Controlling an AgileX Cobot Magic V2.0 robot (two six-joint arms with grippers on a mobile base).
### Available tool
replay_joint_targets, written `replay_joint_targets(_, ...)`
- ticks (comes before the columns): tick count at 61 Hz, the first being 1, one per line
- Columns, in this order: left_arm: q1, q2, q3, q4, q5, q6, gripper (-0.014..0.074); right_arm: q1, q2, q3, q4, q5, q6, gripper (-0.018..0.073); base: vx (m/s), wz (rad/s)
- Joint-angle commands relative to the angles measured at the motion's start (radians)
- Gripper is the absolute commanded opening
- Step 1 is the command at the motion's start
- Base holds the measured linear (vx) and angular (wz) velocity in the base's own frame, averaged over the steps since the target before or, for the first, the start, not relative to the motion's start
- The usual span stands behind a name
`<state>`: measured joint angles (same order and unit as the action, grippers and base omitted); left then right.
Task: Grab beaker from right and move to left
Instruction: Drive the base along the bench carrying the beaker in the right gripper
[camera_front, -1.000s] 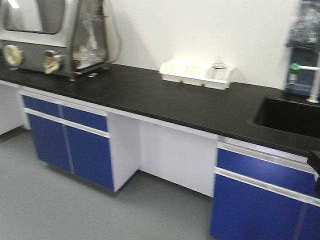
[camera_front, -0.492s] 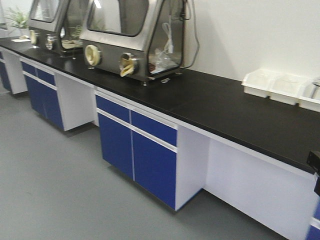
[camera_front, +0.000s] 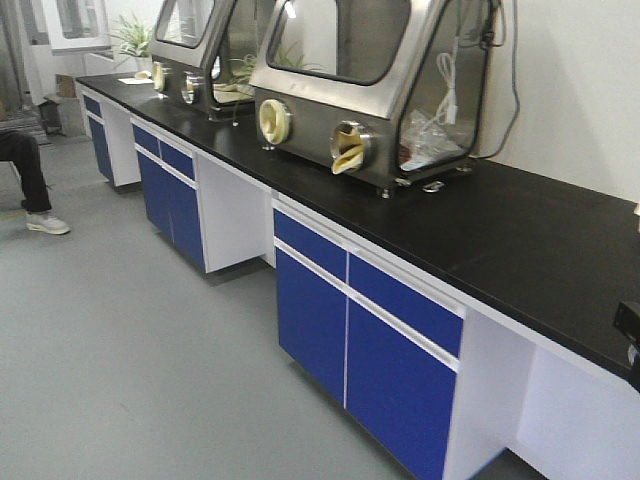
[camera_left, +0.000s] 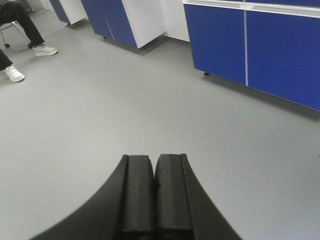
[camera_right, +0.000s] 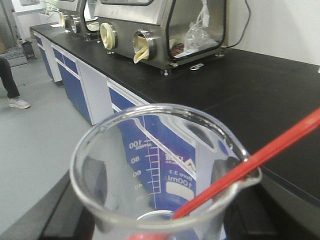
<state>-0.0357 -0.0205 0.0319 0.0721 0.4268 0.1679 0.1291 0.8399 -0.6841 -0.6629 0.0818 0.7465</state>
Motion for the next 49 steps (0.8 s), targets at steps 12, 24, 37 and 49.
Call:
replay_joint_targets(12, -0.007, -0.006, 0.019, 0.001, -0.076, -0.001, -0.0006, -0.005, -0.006, -0.033, -0.010, -0.070, -0.002, -0.0003, 0.48, 0.13)
replay_joint_targets(24, -0.007, -0.006, 0.019, 0.001, -0.076, -0.001, -0.0006, -0.005, -0.006, -0.033, -0.010, -0.070, -0.002, -0.0003, 0.49, -0.03)
replay_joint_targets(37, -0.007, -0.006, 0.019, 0.001, -0.076, -0.001, -0.0006, -0.005, -0.006, -0.033, -0.010, -0.070, -0.002, -0.0003, 0.46, -0.33)
replay_joint_targets(49, -0.007, -0.006, 0.019, 0.001, -0.076, -0.001, -0.0006, -0.005, -0.006, -0.033, -0.010, -0.070, -0.002, -0.0003, 0.40, -0.62)
